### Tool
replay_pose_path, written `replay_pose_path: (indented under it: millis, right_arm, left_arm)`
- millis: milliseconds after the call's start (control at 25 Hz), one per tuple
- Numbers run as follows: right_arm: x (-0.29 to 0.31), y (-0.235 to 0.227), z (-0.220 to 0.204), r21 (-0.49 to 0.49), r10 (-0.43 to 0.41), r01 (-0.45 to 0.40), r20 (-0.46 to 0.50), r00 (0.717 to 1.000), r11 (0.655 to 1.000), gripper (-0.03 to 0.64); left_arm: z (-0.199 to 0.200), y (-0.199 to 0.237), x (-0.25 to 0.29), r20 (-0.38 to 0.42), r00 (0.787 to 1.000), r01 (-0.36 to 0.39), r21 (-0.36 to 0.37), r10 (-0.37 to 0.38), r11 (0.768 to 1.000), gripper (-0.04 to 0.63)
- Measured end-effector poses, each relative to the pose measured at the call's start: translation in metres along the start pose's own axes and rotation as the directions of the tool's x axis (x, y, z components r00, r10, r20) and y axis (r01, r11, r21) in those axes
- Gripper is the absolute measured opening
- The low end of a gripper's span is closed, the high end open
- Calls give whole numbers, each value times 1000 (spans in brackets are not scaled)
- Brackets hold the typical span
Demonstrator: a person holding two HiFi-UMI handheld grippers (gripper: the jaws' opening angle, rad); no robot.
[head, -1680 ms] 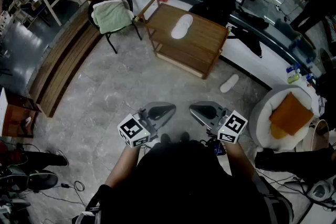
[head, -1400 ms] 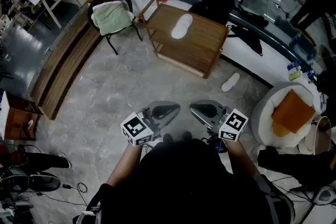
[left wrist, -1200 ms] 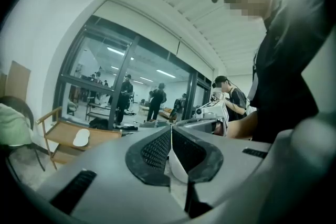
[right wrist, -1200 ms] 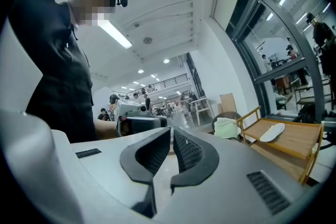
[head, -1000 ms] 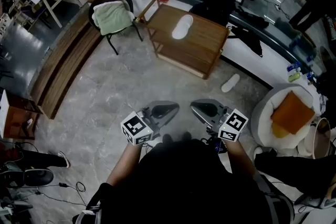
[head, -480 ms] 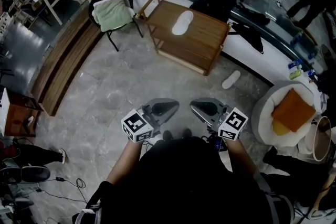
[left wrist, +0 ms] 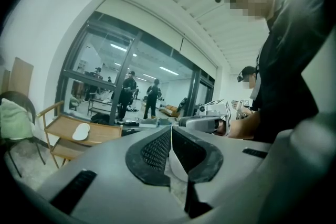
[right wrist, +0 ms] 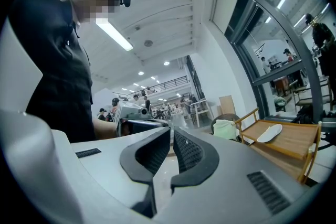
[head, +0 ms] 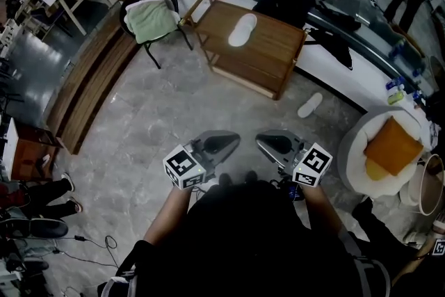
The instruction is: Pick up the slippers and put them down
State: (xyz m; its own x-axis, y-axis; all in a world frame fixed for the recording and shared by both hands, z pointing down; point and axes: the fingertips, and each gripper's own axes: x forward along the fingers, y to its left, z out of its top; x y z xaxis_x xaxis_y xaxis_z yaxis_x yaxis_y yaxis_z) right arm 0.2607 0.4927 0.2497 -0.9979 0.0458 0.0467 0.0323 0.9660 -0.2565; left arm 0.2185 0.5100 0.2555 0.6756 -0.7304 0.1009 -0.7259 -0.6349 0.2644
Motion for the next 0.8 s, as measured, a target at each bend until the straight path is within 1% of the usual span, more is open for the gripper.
replay_pose_path:
  millis: [80,280,400,520,600,680,800]
  right_arm:
    - [-3,-1,-1,-4,6,-6,1,1000,1000,29]
    - [-9,-4,-4,-66,32,-34,-32,999,997,29]
    - [-14,-10,-4,-53,42,-43,-30,999,998,29]
    - [-16,-21,-5,-44,32,-33,-37,999,998,29]
    - [-13,-31,-5,-57,20,-23,-50,999,998,29]
    - [-7,-40,-4,-56,20,-23,-52,998,998,29]
    - [2,-54,-3,-39,30,-32,-55,998,999,29]
  left_arm:
    - [-2,0,2,-9,1000,-4,5,5,1000,15]
    - [2,-2,12,-11,1000,-21,24,21,1000,15]
    - [-3,-2,17,-31,999,-34,7,34,999,15]
    - [-4,8,16,-43,998,-51,2,51,999,15]
    - [4,28,6,-19,994,-105,17,105,994,15]
    - [15,53,-11,21,984,-177,29,177,984,15]
    - [22,83,-25,35,973,-227,31,226,973,15]
